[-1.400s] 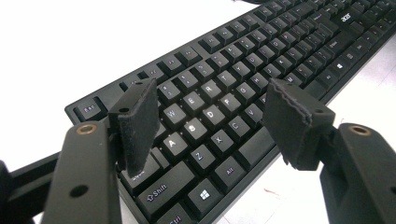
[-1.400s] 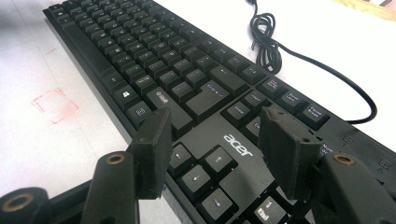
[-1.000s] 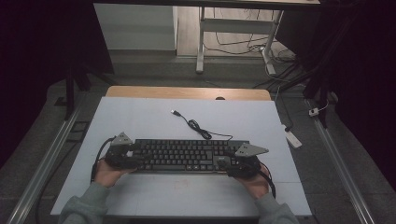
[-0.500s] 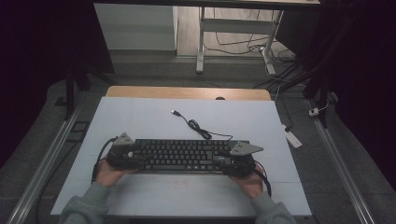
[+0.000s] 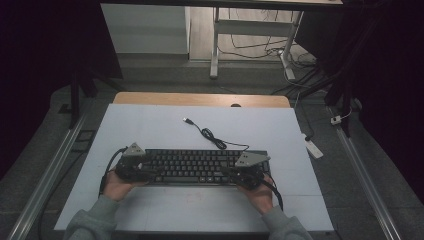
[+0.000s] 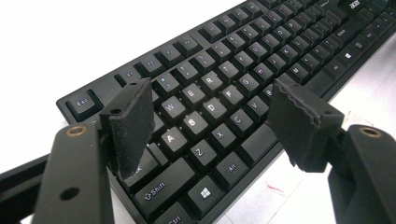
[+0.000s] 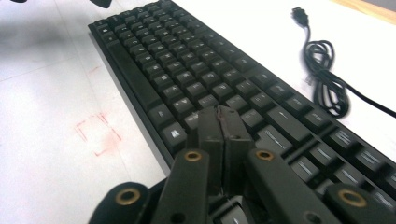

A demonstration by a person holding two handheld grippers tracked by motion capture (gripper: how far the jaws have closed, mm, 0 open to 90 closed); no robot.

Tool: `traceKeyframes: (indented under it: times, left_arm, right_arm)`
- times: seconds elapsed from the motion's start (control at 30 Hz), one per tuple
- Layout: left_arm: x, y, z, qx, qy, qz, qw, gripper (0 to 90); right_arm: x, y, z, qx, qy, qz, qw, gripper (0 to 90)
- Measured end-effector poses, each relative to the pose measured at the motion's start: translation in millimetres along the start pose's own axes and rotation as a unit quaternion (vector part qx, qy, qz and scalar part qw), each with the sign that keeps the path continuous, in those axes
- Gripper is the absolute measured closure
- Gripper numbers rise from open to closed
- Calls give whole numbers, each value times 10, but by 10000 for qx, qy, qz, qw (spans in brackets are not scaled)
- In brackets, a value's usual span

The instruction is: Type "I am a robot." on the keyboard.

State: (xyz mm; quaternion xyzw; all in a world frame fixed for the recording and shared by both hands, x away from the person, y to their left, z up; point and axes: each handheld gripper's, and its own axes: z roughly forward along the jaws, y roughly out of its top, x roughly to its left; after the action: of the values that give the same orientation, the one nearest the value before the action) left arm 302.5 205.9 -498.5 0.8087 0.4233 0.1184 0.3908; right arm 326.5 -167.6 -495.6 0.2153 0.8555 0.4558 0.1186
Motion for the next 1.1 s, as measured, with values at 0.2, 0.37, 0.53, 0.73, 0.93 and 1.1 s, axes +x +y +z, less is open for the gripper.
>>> traceKeyframes:
  times: [0.2, 0.37, 0.53, 0.73, 0.93, 1.1]
  left_arm:
    - [-3, -2, 16, 37, -2, 4, 10000, 316]
    - [-5, -5, 21, 48, -2, 10, 10000, 315]
    - [-4, -6, 23, 59, 0, 13, 10000, 315]
    - [-13, -8, 39, 102, 2, 19, 9999, 316]
    - [-14, -7, 34, 84, 27, 38, 10000, 316]
    - [-9, -11, 33, 91, 38, 16, 9999, 317]
  right_arm:
    - [58, 60, 137, 113, 72, -85, 9999, 899]
    - [78, 97, 253, 150, 118, -61, 9998, 899]
    - [103, 145, 370, 203, 125, -59, 9997, 899]
    - [163, 214, 513, 309, 197, -146, 9992, 899]
    - [210, 277, 643, 363, 256, -202, 9988, 899]
    - [241, 304, 724, 417, 290, -217, 9985, 898]
